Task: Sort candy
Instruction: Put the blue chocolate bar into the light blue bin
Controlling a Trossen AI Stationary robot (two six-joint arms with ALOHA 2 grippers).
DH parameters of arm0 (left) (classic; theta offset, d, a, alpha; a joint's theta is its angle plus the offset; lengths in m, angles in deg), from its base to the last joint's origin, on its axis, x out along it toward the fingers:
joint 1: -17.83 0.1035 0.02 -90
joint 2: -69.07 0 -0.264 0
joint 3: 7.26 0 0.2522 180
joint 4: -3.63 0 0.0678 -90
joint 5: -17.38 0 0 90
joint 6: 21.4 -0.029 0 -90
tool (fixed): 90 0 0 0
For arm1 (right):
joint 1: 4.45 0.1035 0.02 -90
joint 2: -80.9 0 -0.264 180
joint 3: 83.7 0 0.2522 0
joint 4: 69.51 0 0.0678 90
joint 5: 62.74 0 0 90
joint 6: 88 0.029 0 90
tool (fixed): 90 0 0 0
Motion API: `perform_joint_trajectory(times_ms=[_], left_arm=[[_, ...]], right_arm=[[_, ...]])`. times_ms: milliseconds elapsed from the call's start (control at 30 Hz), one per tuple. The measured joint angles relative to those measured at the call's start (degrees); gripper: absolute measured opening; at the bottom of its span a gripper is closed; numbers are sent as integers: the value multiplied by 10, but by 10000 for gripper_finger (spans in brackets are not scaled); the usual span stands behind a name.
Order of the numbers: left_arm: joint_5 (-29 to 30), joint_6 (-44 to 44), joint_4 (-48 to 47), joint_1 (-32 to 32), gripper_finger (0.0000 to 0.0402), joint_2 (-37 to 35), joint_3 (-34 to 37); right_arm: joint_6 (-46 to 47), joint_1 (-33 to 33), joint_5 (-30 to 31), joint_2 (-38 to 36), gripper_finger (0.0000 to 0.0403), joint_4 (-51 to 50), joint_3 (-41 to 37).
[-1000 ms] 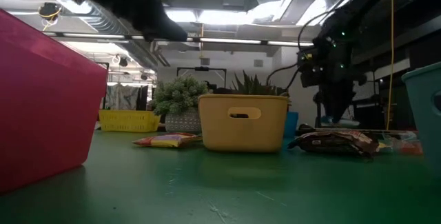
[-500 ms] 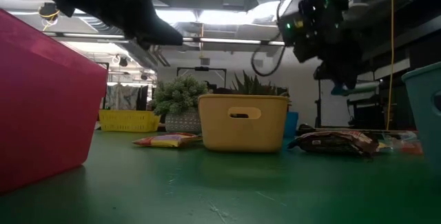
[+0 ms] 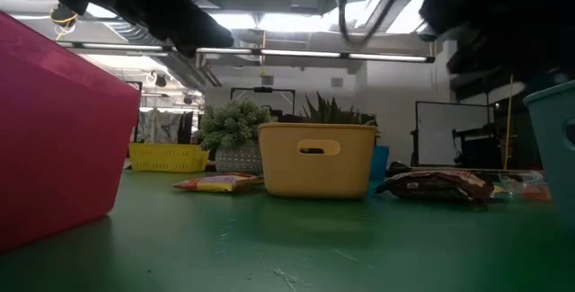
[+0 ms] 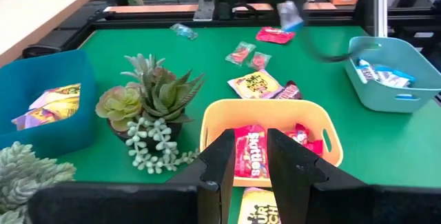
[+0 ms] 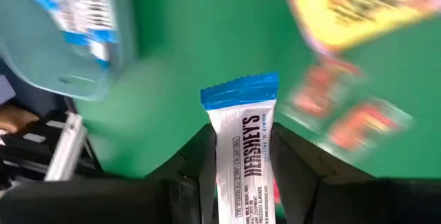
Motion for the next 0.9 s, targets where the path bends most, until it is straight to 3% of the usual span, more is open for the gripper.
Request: perform_joint_trajectory(times_ms=[267,433,633,900], left_arm=[[0,0,-1,-3,73,0,0],[0,0,-1,-3,73,0,0],[0,0,-1,-3,73,0,0],[0,0,-1,-3,73,0,0]], right_arm=[[198,152,1,0,115,167,0],[223,210,43,0,115,273,0],[241,238,110,0,115,312,0],[271,238,111,1,130,313,0]])
